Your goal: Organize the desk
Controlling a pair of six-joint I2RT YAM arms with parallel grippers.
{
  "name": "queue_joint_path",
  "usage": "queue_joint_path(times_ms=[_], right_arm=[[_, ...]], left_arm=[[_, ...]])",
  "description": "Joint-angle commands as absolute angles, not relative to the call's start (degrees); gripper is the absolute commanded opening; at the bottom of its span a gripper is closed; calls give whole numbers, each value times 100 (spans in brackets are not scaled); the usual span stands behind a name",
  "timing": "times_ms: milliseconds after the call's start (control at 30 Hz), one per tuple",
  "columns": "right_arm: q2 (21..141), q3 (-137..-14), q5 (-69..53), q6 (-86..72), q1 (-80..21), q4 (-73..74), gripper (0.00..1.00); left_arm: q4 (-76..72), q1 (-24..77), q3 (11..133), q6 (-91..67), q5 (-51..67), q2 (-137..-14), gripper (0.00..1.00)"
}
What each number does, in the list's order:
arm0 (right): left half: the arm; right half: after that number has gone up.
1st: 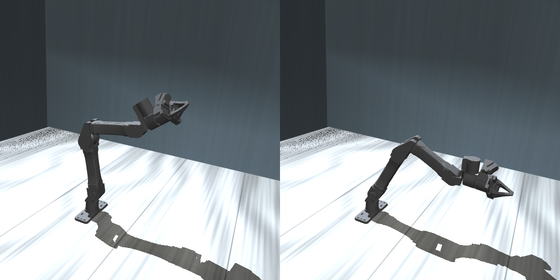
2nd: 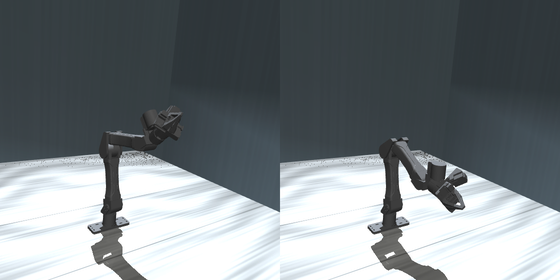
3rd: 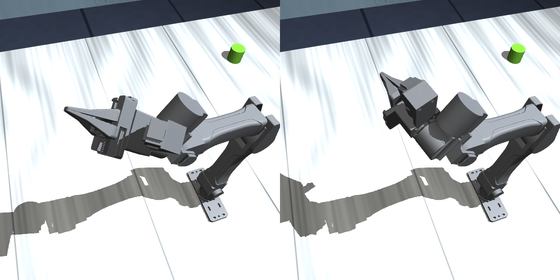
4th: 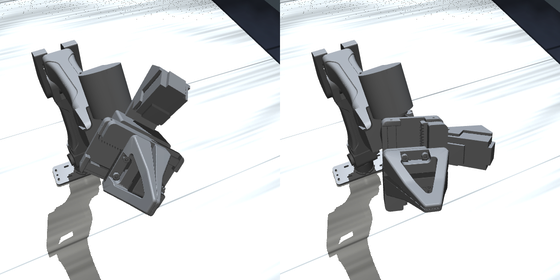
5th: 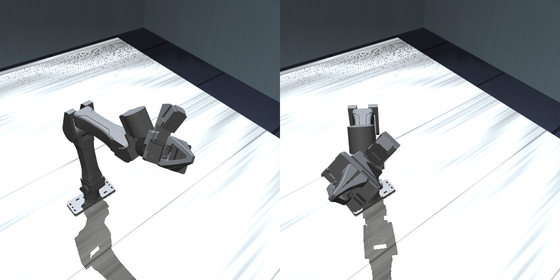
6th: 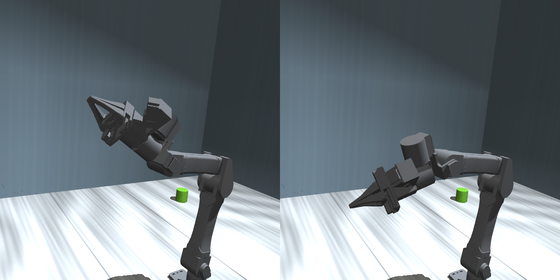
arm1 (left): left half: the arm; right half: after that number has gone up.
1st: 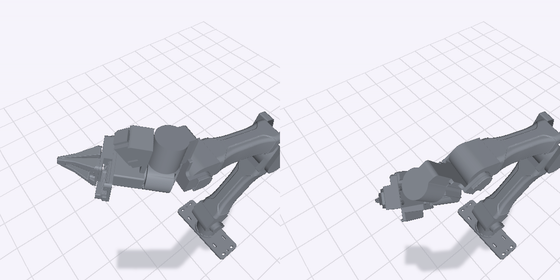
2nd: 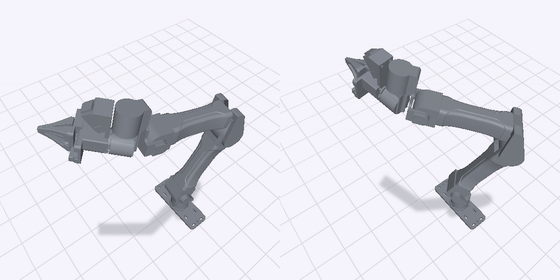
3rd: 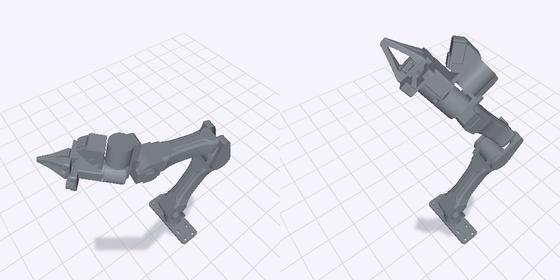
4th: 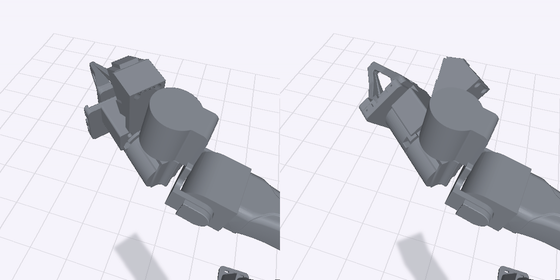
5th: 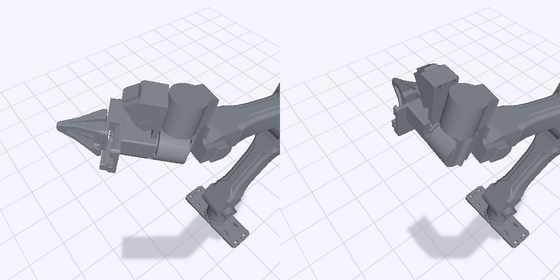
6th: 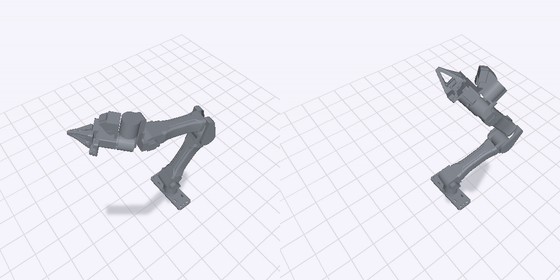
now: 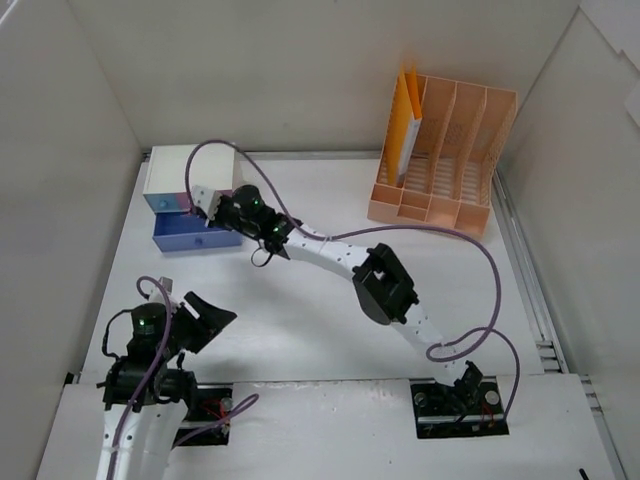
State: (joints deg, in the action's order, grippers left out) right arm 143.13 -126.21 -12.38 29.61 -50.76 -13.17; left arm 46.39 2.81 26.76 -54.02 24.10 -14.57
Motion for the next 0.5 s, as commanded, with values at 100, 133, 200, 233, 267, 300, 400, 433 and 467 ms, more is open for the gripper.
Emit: queue_joint_path(times_ms=[100,133,200,233,267,300,400,433,467], right_arm=[[12052,-11702,-915,1375,-4510,-689,0],[11702,-11542,-1123,1197,-4404,-485,0],[11261,-10805,-1501,731,-3930,-151,12],[10789,-10497,-1921,651,-3772,-80,35],[10593,-10103,-2099,642,-3422,147,42],[10243,-9977,-2283,668,-3280,698,48],[9801,-9484,-2680,940,-2612,1665,59],[9521,-9327,-2628,1027,-2288,1844,60],[9423,-9047,-2637,1063,-2137,2011,60]], left_arm=[[3104,290,2628,-5598,2838,-2090,27],[2702,290,2611,-5599,2995,-2257,24],[2113,342,2619,-5616,3215,-2845,21],[1961,343,2645,-5599,3269,-3048,21],[1838,499,2811,-5564,3278,-3485,23],[1698,605,2917,-5520,3191,-3733,24],[1783,1342,3610,-5327,2596,-4761,34],[1784,1588,4021,-5248,2445,-5312,35],[1819,1843,4260,-5221,2278,-5587,41]])
